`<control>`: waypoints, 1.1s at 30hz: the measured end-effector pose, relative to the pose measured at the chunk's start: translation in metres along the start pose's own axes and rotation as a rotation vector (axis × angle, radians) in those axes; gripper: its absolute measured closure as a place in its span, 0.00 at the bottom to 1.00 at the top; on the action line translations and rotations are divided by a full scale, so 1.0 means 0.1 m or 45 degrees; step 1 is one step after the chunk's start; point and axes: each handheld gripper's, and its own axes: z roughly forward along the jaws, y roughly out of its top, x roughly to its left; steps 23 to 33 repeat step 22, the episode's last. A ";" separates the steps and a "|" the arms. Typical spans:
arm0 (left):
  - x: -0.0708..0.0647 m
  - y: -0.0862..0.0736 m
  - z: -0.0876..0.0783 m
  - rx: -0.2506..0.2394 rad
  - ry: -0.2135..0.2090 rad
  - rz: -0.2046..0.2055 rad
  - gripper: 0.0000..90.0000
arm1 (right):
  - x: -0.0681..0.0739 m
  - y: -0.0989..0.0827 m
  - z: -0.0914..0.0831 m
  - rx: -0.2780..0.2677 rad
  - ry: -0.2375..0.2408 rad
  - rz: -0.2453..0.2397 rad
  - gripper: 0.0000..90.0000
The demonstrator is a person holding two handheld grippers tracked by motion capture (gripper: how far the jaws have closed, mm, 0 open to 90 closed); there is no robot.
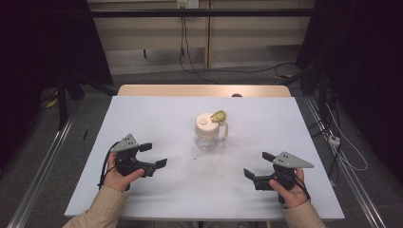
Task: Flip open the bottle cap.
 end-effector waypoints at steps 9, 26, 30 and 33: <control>0.04 -0.07 -0.11 0.002 0.023 0.011 0.08 | -0.03 -0.04 -0.06 0.005 -0.012 0.001 0.04; 0.07 -0.12 -0.20 -0.002 0.043 0.000 0.08 | -0.03 -0.05 -0.03 0.014 -0.019 -0.011 0.04; 0.07 -0.12 -0.20 -0.002 0.043 0.000 0.08 | -0.03 -0.05 -0.03 0.014 -0.019 -0.011 0.04; 0.07 -0.12 -0.20 -0.002 0.043 0.000 0.08 | -0.03 -0.05 -0.03 0.014 -0.019 -0.011 0.04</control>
